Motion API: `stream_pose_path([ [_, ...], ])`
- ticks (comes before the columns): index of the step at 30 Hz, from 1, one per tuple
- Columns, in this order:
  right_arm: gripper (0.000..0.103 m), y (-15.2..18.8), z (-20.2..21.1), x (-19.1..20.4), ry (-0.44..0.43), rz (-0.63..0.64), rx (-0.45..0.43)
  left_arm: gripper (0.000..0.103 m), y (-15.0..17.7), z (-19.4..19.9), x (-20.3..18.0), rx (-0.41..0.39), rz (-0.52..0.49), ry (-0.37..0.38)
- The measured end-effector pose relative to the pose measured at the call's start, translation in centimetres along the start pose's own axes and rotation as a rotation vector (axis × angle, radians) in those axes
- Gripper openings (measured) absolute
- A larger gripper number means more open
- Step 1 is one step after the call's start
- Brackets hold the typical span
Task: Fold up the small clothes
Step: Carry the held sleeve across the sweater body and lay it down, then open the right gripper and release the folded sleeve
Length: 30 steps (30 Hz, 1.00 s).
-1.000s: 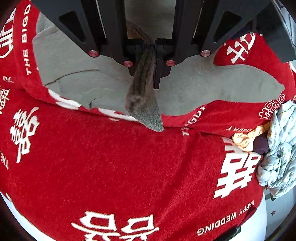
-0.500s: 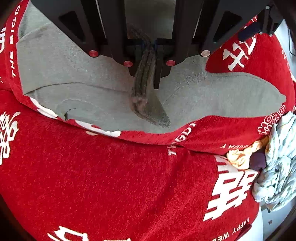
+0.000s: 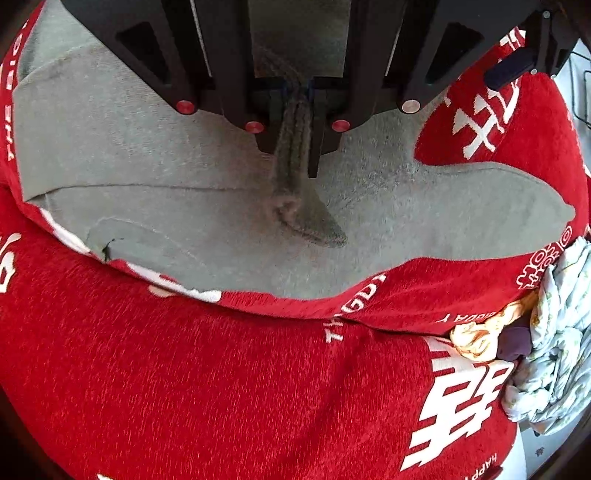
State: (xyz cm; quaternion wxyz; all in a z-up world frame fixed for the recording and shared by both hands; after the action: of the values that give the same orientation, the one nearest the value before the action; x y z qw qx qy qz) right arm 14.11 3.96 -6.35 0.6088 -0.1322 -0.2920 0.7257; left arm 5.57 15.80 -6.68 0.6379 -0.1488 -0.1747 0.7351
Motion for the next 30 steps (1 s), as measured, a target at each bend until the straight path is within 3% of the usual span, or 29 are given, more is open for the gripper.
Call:
stream_pose_path([
  [3,0.013,0.1,-0.3,0.4,-0.009,0.021,0.013,0.103,0.1,0.0,0.3,0.004,0.004,-0.007],
  [6,0.025,0.0,-0.5,1.0,-0.051,0.03,0.026,0.103,0.0,0.1,0.6,0.01,0.015,-0.006],
  [8,0.046,0.0,-0.2,1.7,-0.069,0.046,0.019,0.103,0.0,0.1,0.6,0.014,0.02,-0.007],
  [10,0.06,-0.2,0.3,2.2,-0.087,0.065,0.0,0.103,0.1,0.1,0.7,0.018,0.023,-0.015],
  [15,0.061,-1.1,3.1,2.5,-0.152,0.081,-0.048,0.103,0.3,0.4,0.5,0.019,0.031,-0.021],
  [20,0.068,-1.9,8.0,-0.1,-0.201,0.047,-0.137,0.103,0.4,1.3,0.0,0.008,0.042,-0.017],
  [23,0.073,-1.4,10.4,-3.6,-0.111,0.046,-0.182,0.103,0.0,2.0,-1.2,-0.005,0.027,-0.012],
  [26,0.073,0.4,10.3,-9.5,0.022,-0.028,-0.148,0.103,-0.9,2.7,-4.0,-0.019,-0.016,0.021],
  [30,0.074,3.3,10.1,-16.6,0.133,-0.166,-0.109,0.103,-2.0,3.2,-9.0,-0.051,-0.118,0.04],
])
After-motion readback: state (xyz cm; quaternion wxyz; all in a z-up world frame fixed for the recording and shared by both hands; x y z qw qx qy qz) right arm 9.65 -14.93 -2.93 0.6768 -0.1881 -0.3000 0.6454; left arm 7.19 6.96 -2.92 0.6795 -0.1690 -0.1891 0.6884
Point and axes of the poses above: each gripper's, at about its wrist camera, not at the fingertips, and z roughly against the way its jaws point, x to its left, y to its underside, the point moved 5 cm from there along -z, roughly the way its jaws point, and after that the axes turned 12 degrees about -y, right-handed, at the moved point
